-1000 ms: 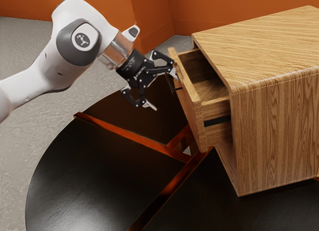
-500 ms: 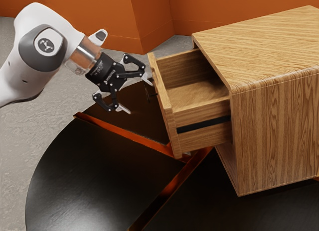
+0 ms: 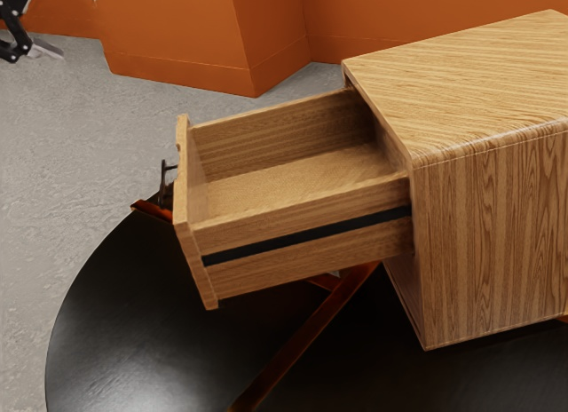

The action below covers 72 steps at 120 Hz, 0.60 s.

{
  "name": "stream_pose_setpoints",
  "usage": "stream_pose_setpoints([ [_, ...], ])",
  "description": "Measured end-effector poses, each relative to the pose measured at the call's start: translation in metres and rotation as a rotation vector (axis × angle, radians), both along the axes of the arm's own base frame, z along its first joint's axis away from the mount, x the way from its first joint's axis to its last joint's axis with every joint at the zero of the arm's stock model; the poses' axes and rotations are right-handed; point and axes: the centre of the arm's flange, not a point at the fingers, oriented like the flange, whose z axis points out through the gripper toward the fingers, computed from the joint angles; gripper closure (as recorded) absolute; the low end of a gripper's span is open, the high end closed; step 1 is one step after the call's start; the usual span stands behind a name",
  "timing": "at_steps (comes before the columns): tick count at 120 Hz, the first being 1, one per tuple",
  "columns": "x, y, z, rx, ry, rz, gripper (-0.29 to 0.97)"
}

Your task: Pull the drawer handle with one arm to open the drawer

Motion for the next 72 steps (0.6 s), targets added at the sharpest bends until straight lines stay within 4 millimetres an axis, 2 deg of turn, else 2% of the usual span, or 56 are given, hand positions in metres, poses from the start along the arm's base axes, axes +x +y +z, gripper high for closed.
stream_pose_setpoints([
  [5,0.004,-0.035,0.005,0.058,0.037,-0.075,0.0],
  [16,0.023,-0.122,-0.012,0.19,0.157,-0.262,0.0],
  [24,0.028,-0.152,-0.025,0.273,0.22,-0.347,0.0],
  [36,0.045,-0.168,-0.049,0.373,0.304,-0.454,0.0],
  [48,0.069,-0.178,-0.081,0.458,0.384,-0.582,0.0],
  [59,0.069,-0.187,-0.088,0.514,0.399,-0.695,0.0],
  [72,0.061,-0.188,-0.085,0.56,0.387,-0.797,0.0],
])
